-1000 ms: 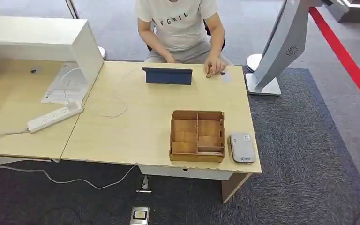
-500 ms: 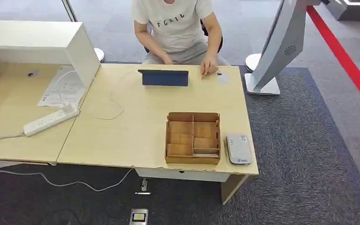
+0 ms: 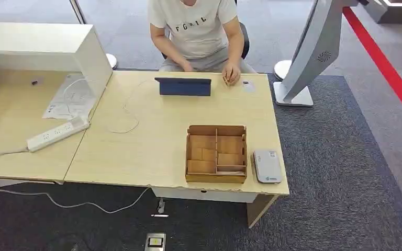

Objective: Pass the card to the sensor for recognition and then transmit it.

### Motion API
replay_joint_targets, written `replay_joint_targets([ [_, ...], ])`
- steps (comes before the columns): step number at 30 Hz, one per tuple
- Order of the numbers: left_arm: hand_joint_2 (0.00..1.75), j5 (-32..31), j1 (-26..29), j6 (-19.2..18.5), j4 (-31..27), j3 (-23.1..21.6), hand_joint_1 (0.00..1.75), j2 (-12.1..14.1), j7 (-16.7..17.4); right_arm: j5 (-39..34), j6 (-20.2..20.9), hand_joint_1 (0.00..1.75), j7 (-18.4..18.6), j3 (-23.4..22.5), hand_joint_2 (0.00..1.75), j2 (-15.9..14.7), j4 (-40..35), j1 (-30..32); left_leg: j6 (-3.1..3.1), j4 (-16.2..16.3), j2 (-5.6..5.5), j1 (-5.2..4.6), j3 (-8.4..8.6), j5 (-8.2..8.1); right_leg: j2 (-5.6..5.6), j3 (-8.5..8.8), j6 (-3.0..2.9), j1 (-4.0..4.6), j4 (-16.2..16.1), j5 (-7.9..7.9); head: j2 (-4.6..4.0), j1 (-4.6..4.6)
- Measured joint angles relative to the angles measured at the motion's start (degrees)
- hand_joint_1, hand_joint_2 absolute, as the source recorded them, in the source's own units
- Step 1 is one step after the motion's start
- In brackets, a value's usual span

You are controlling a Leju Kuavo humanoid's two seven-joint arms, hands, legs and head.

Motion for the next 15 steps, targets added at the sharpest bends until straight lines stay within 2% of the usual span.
replay_joint_targets([
  [7, 1.75, -0.59, -0.11, -0.57, 0.00, -0.02, 0.00, -0.02, -0.28, 0.65, 0.41, 0.00, -1.14, -0.96, 0.00, 2.34, 0.20, 0.08, 0.00, 0.00, 0.00, -0.01, 0.01, 0.00, 0.00, -0.01, 0.00, -0.05, 0.01, 0.00, 0.00, 0.02],
  [15, 1.75, -1.64, -0.19, -0.72, 0.00, -0.07, 0.00, 0.04, -0.52, 1.20, 0.76, 0.00, -0.02, -1.11, 0.00, 3.80, 0.57, 0.07, 0.00, 0.00, 0.00, -0.01, 0.00, 0.00, 0.00, 0.00, 0.00, -0.06, 0.01, 0.00, 0.00, 0.00],
])
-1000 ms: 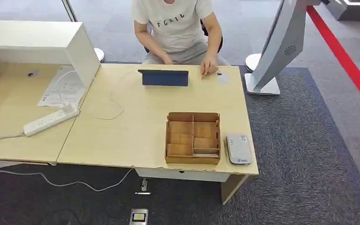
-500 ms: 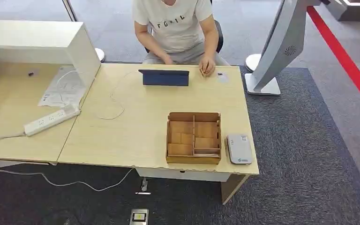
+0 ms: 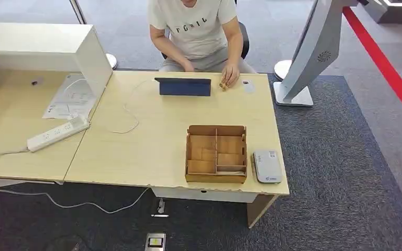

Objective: Pass the card to the sensor for recognition and then transmit it.

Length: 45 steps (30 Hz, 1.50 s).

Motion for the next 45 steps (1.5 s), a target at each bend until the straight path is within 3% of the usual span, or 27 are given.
replay_joint_targets([
  [27, 1.75, -0.37, -0.08, -0.20, -0.11, -0.48, 0.00, -0.72, 0.33, 0.37, 0.72, 0.00, -0.07, -1.01, 0.00, 2.03, 0.15, -0.01, 0.00, 0.00, 0.00, 0.00, 0.00, 0.00, 0.00, -0.01, 0.00, -0.03, -0.01, 0.00, 0.00, 0.00],
  [28, 0.00, -0.42, -0.08, -0.17, -0.11, -0.52, 0.00, -0.74, 0.33, 0.44, 0.66, 0.00, 0.07, -1.01, 0.00, 2.12, 0.15, -0.01, 0.00, 0.00, 0.00, 0.00, 0.00, 0.00, 0.00, -0.01, 0.00, -0.03, -0.01, 0.00, 0.00, 0.02],
  [45, 0.00, -0.07, -0.07, -0.55, -0.11, -1.49, 0.00, -1.51, -0.04, 1.44, 0.50, 0.00, 0.11, -0.98, 0.00, 2.67, 0.15, 0.00, 0.00, 0.00, 0.00, -0.01, 0.00, 0.00, 0.00, -0.01, 0.00, -0.03, -0.01, 0.00, 0.00, 0.02],
])
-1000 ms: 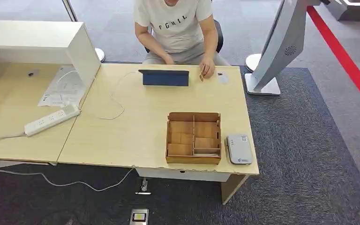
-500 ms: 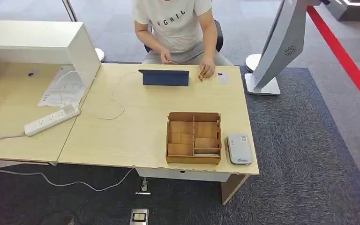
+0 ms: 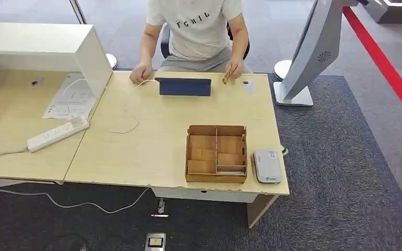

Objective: Pass the card to the sensor for recognition and then transmit it.

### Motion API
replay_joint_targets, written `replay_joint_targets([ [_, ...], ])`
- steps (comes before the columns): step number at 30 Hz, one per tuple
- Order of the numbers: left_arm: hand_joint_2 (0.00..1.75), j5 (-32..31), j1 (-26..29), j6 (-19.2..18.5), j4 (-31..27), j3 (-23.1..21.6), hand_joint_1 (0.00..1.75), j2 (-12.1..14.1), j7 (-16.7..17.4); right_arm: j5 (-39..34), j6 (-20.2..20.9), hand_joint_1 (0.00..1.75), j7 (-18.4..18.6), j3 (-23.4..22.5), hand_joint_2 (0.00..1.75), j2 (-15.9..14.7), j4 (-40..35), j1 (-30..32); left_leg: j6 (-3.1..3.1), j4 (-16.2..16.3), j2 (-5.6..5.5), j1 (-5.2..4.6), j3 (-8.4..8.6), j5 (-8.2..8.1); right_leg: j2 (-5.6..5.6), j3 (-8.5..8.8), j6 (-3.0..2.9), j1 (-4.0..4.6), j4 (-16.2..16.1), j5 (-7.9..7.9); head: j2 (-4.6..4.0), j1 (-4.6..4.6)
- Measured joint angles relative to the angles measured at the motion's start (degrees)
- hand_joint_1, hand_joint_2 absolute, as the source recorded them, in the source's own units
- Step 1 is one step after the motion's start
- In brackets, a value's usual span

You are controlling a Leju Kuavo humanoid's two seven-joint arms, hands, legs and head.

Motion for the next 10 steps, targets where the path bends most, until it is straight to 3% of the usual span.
replay_joint_targets([
  [10, 0.00, -0.31, -0.01, -1.05, 0.00, -0.20, 0.00, -0.02, -0.37, 0.46, -0.11, 0.00, 0.11, 0.04, 0.00, -0.02, 0.00, 0.01, 0.00, 0.00, 0.00, 0.00, 0.00, 0.00, 0.00, 0.00, 0.00, 0.00, 0.00, 0.00, 0.00, 0.00],
])
